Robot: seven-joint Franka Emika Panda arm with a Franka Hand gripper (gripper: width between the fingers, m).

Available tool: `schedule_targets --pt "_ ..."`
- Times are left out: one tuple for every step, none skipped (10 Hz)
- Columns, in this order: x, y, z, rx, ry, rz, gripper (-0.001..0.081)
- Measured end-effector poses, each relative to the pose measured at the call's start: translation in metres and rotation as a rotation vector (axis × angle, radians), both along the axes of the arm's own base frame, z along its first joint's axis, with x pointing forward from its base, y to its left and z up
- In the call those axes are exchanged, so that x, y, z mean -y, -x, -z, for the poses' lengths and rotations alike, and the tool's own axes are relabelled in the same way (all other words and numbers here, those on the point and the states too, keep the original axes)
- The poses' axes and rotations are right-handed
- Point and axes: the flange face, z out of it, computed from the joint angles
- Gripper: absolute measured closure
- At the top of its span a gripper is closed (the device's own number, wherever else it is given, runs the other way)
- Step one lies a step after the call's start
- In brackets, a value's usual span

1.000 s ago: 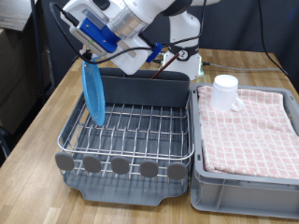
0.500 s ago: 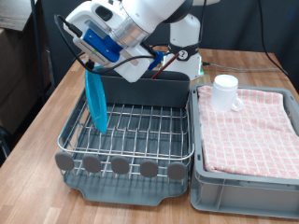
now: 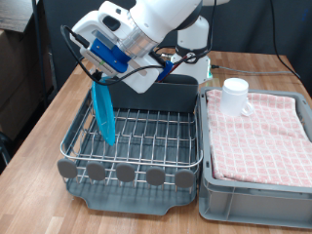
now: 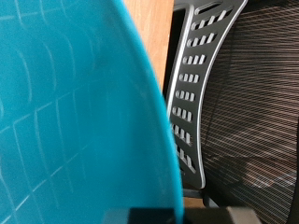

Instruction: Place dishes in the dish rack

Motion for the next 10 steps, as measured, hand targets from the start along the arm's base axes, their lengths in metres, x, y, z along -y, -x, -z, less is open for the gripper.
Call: schedule_targets --pt "-0.001 0.001 0.003 0.003 -0.005 0.002 0.0790" --pt "-0.002 0.002 0.006 0.004 -0.007 0.005 0.0790" --pt "-0.002 0.003 0.008 0.005 -0.010 0.007 0.0790" --pt "-0.003 0.004 0.010 0.007 -0.011 0.010 0.0790" --pt "-0.003 0.004 0.011 0.008 -0.013 0.011 0.0790" --pt "-0.003 0.004 0.013 0.007 -0.013 0.011 0.0790" --pt "-0.003 0.004 0.015 0.005 -0.013 0.013 0.0790" --pt "-0.003 0.004 0.016 0.005 -0.014 0.015 0.0790" --pt "-0.004 0.005 0.017 0.007 -0.015 0.019 0.0790" --pt "-0.004 0.005 0.018 0.007 -0.017 0.020 0.0790"
